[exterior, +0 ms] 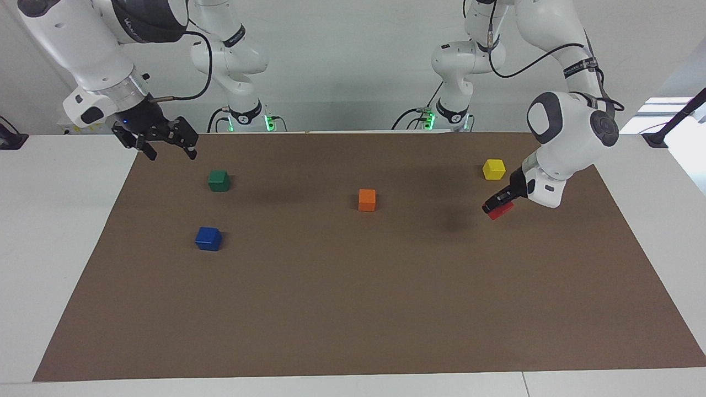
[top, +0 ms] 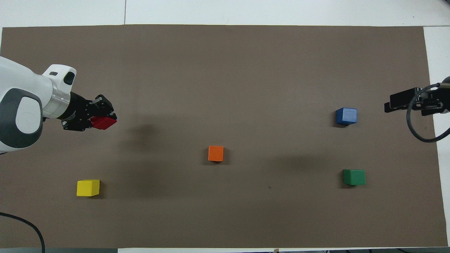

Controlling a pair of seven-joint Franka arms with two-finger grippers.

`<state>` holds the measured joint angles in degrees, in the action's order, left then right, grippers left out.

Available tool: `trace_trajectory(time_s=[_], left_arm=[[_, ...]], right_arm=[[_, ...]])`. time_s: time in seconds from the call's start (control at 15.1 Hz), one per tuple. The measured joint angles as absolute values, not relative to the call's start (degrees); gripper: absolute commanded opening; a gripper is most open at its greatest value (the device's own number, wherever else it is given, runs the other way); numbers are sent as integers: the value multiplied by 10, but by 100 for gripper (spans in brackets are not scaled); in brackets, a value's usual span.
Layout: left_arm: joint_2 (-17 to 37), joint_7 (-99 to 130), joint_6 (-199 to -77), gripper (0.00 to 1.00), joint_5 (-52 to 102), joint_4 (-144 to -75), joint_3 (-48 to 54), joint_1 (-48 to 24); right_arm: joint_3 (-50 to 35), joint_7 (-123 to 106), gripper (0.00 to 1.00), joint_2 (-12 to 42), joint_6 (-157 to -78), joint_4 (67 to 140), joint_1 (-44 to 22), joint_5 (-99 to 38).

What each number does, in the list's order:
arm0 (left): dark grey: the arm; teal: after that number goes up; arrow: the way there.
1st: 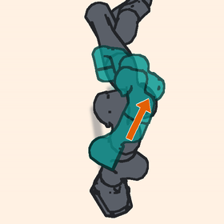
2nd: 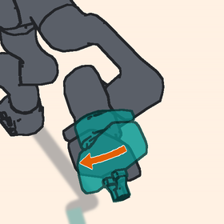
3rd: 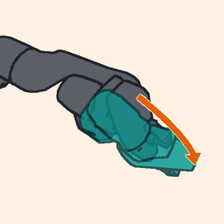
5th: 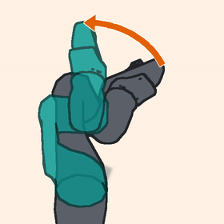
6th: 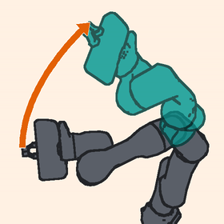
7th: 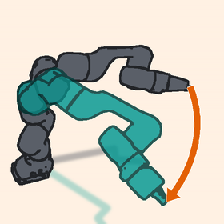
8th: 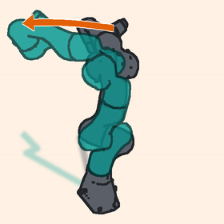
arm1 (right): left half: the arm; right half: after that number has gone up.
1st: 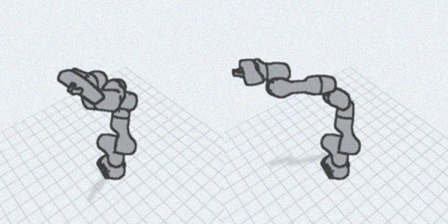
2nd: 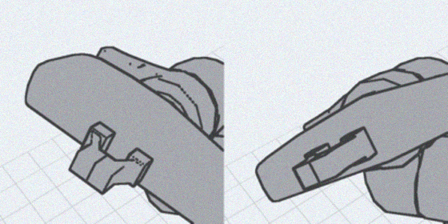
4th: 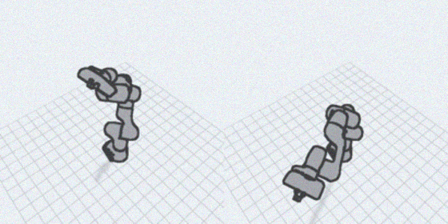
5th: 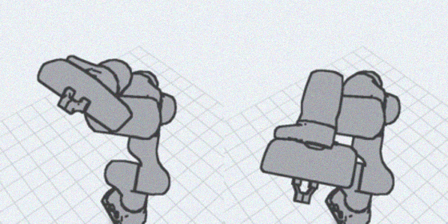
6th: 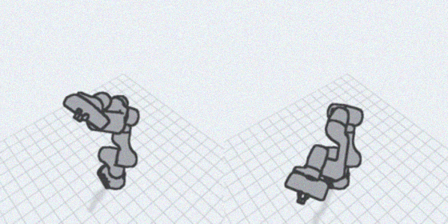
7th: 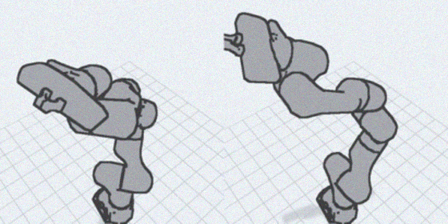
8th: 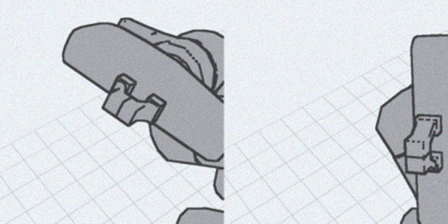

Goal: Transfer red block to right arm and stack on blue block
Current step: 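Lift the red cube with the left gripper while the right gripper approaches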

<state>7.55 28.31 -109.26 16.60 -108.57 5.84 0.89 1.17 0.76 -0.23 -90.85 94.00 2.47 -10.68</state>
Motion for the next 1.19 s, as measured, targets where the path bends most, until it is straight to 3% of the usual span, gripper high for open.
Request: trace_trajectory(time_s=[0.53,0.79,1.19], left_arm=[[44,573,-1094,0,401,-1083,105,-30],[38,619,-1122,0,560,-1102,106,-34],[-2,627,-1160,0,757,-1185,109,-64]], right_arm=[[14,-232,100,43,-933,1046,105,-454],[11,-275,100,45,-896,1093,103,-611],[8,-303,100,60,-824,1150,100,-789]])
